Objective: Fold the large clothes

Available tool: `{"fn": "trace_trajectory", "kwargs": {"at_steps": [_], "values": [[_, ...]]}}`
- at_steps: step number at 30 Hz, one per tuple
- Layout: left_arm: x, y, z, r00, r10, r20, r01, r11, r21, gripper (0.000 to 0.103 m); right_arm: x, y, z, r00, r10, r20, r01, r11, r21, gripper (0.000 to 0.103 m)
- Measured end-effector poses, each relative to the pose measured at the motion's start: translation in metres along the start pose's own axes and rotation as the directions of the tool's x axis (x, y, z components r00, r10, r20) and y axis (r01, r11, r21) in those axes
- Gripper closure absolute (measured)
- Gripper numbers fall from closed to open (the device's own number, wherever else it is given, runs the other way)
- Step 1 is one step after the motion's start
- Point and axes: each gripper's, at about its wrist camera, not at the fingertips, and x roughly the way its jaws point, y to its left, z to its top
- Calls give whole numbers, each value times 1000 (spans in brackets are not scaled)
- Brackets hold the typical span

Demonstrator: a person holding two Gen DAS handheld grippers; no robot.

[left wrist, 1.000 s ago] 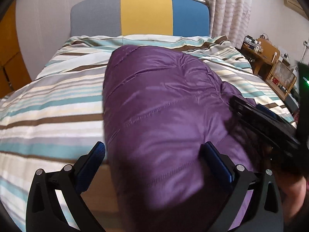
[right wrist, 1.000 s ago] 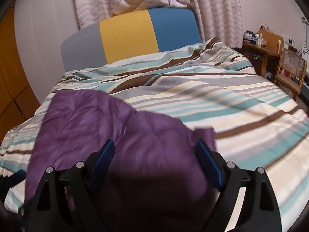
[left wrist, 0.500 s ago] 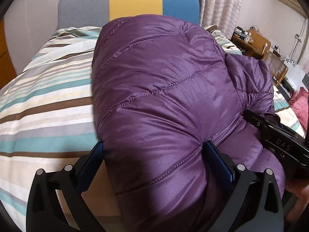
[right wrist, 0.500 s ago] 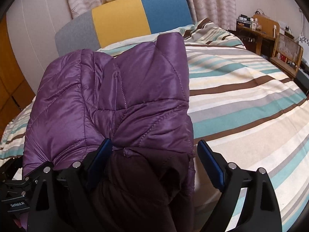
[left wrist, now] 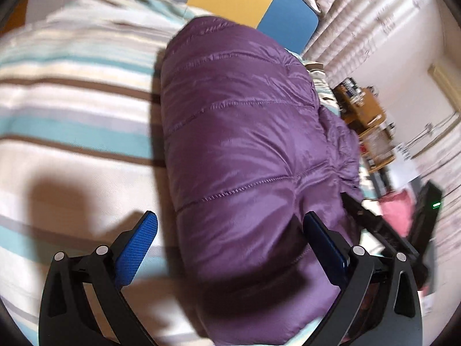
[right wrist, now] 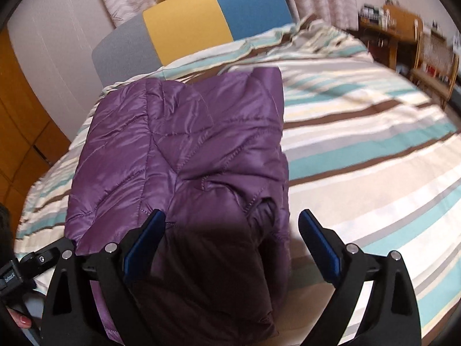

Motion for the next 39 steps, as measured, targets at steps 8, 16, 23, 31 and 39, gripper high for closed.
{"fn": "trace_trajectory", "kwargs": {"at_steps": [8, 16, 23, 31, 39], "values": [[13, -18, -7, 997, -31, -71, 33, 999, 29, 3, 19, -13, 9, 994, 61, -88, -58, 998, 30, 7], [31, -22, -1, 994, -7, -112, 12, 999, 50, 3, 31, -17, 14, 988, 95, -122, -93, 995, 21, 6], [34, -18, 7, 994, -24, -110, 28, 999, 37, 3, 42, -29, 17, 972, 191, -134, -189, 982, 26, 7], [35, -42, -4, 995, 68, -68, -52, 976, 212, 19, 44, -48, 13, 917, 380, -120, -370, 924, 100, 41], [0, -75, -15, 984, 115, 135, -164, 881, 444, 50, 16, -32, 10, 875, 485, -5, -484, 875, 25, 54]]}}
